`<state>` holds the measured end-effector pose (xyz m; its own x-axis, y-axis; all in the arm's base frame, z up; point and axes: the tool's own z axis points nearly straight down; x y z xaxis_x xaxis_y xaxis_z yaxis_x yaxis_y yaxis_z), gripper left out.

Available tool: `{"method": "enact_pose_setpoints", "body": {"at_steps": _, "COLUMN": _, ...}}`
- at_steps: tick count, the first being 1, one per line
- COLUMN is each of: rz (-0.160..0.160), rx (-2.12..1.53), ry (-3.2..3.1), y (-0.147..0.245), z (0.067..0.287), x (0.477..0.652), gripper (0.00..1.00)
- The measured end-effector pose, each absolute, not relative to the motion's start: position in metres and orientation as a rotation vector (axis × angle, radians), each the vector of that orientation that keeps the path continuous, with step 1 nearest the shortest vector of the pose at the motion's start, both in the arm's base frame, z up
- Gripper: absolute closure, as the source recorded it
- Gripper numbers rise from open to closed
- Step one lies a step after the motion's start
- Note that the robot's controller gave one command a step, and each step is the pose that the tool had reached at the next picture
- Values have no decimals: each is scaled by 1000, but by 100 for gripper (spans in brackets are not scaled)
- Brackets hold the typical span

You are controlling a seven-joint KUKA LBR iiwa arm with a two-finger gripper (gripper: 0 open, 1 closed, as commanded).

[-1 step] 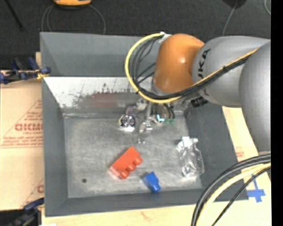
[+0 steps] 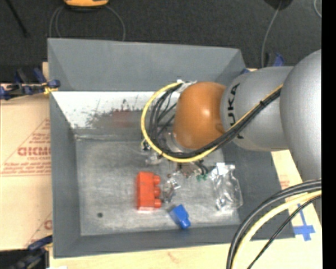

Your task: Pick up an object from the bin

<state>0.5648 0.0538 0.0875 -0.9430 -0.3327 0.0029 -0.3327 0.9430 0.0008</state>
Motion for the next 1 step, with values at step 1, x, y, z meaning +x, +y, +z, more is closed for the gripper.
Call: {"method": "enact_pose_setpoints", "body": {"at_steps": 1, "rz": 7, "rx": 1089, "ry": -2958, "y": 99, "z": 75, "x": 558, "gripper": 0}}
